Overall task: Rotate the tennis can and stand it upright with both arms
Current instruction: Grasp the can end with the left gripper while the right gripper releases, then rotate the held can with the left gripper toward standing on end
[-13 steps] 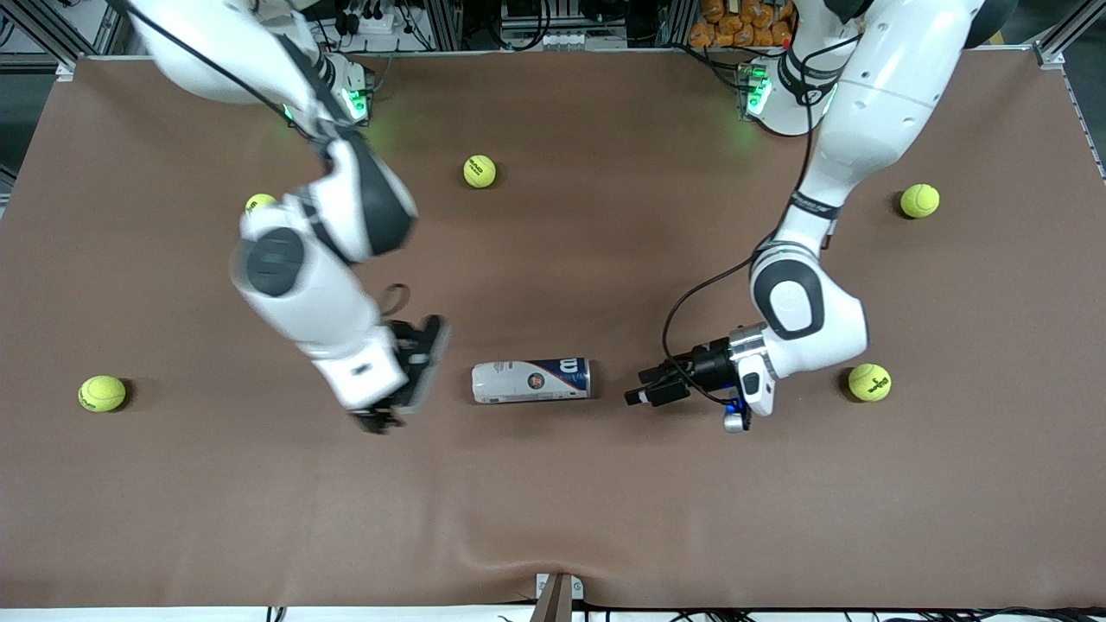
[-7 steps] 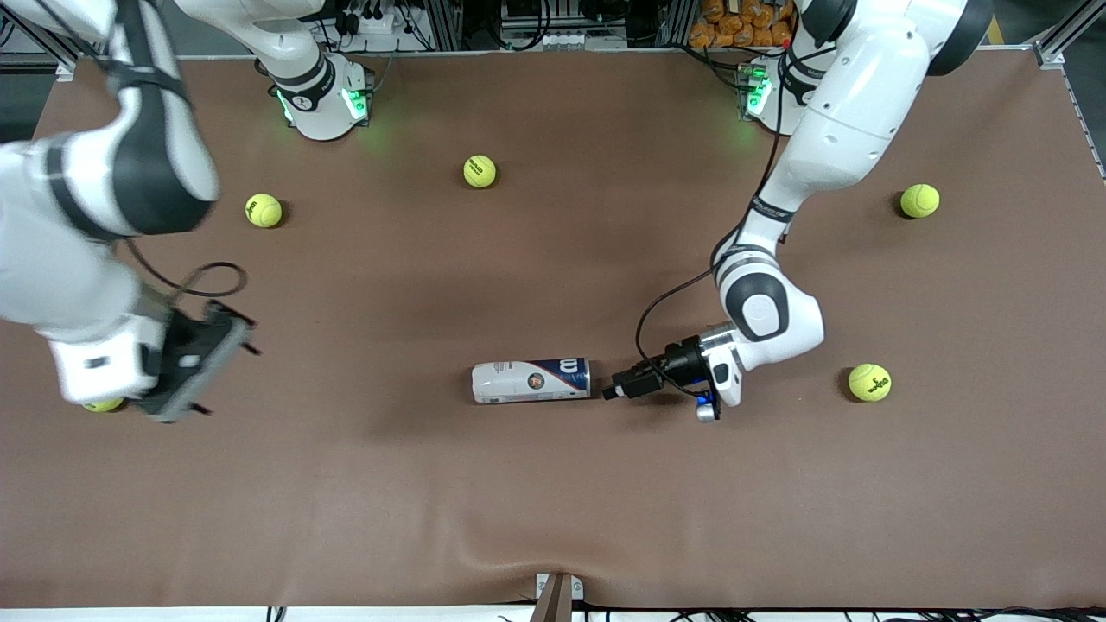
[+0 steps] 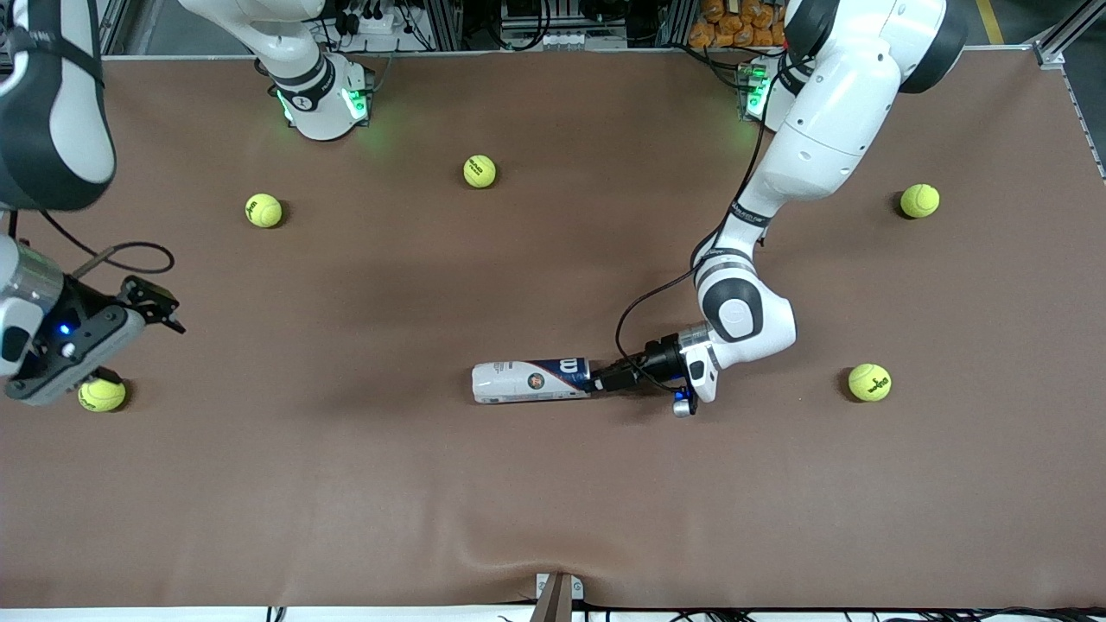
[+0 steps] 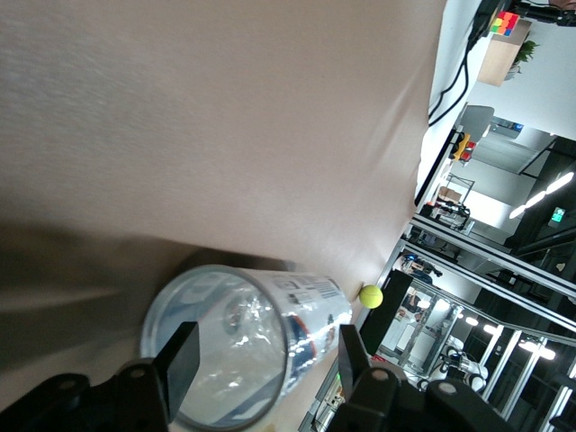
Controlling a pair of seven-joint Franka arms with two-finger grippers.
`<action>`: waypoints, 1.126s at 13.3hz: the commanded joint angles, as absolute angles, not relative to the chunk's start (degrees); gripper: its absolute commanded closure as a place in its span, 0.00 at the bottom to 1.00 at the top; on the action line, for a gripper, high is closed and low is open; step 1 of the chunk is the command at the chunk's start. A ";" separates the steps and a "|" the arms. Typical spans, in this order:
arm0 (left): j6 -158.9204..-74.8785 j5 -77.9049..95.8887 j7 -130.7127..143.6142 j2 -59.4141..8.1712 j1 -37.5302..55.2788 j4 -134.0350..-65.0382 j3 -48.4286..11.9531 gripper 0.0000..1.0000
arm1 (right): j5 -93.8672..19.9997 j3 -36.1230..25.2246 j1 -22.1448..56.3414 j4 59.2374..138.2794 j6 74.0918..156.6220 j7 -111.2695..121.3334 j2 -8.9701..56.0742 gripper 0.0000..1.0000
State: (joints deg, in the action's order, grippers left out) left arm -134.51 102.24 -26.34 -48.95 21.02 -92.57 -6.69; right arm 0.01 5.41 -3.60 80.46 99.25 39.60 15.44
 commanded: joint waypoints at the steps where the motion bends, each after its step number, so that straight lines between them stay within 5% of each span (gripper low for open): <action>1: -135.26 104.76 -27.60 -50.79 22.15 -90.01 -6.68 0.54 | -0.79 6.33 -3.78 82.09 96.16 30.62 11.17 0.00; 5: -135.26 106.08 -27.51 -50.45 23.38 -89.03 -6.68 1.00 | -0.79 6.15 -2.03 81.48 94.92 18.83 10.20 0.00; 11: -141.67 95.13 -21.57 -45.28 24.87 -86.22 -5.45 1.00 | -0.62 0.99 0.43 81.91 85.54 7.14 4.49 0.00; 15: -144.84 65.13 4.41 -41.14 27.24 -83.60 -5.27 1.00 | -0.79 -3.95 1.93 82.27 80.51 4.14 2.11 0.00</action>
State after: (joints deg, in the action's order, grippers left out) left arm -143.38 76.50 -6.81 -43.76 25.19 -84.39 -6.23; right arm -0.01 -2.37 0.84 80.54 81.24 6.87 4.10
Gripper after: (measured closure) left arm 0.956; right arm 0.000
